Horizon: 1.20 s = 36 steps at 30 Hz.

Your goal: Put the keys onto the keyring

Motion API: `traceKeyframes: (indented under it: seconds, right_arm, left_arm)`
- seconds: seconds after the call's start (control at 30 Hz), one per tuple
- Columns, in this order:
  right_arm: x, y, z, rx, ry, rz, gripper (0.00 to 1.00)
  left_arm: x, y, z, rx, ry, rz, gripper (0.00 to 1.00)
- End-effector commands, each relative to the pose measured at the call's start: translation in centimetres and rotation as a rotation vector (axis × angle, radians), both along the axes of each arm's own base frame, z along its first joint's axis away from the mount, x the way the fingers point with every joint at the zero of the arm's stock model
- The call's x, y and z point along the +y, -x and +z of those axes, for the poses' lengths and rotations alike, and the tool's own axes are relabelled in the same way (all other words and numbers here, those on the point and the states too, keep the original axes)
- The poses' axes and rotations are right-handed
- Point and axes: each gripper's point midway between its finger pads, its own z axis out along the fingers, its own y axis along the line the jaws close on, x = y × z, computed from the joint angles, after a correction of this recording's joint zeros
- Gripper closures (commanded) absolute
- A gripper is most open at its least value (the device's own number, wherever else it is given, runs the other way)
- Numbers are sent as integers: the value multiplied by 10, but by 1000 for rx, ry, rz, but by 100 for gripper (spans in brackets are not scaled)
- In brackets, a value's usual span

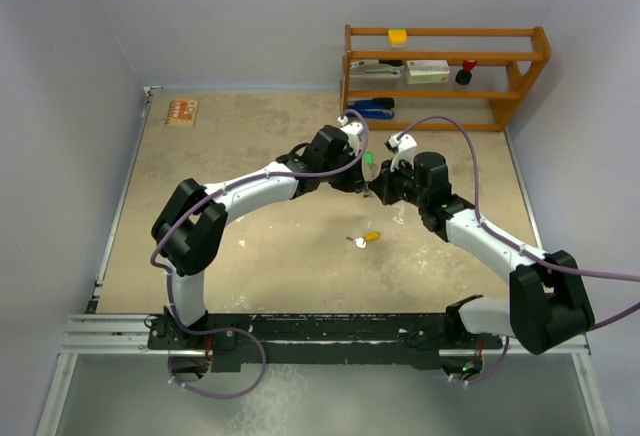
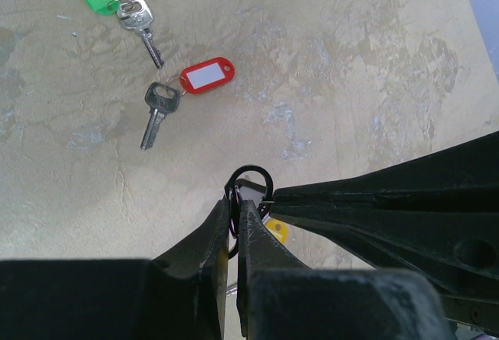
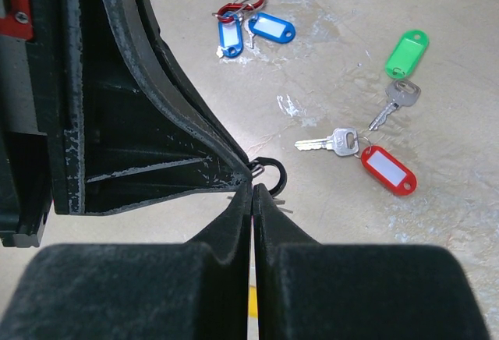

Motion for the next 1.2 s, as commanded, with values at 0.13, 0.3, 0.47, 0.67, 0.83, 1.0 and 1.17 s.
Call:
traceKeyframes:
  seconds: [0.13,0.3,0.47,0.67,0.83,1.0,1.17]
  right_arm:
    - [2,-15,24,-83,-7,-18,100]
    - [-1,-15,20,-79,9,-24,100]
    - [-1,-14,17,-71,17,-21,100]
    - [-1,-13,16,-71,19,-20,100]
    - [-3,-14,15,-72,28,-24,100]
    - [-7,-15,17,-85,39,-38,100]
    - [-10,-15,20,-100,51,-48,100]
  left_arm:
    - [-12,-4,30,-64,53,-31,100]
    - [-11,-3,33,-68,54,-35,100]
    - [-11,-1,34,-67,57,-40,100]
    - [-12,2,37,-64,68,-57,100]
    - [-12,5,41,-64,78,-65,100]
    - [-9,5,42,-64,79,-61,100]
    - [-7,5,42,-53,86,-57,100]
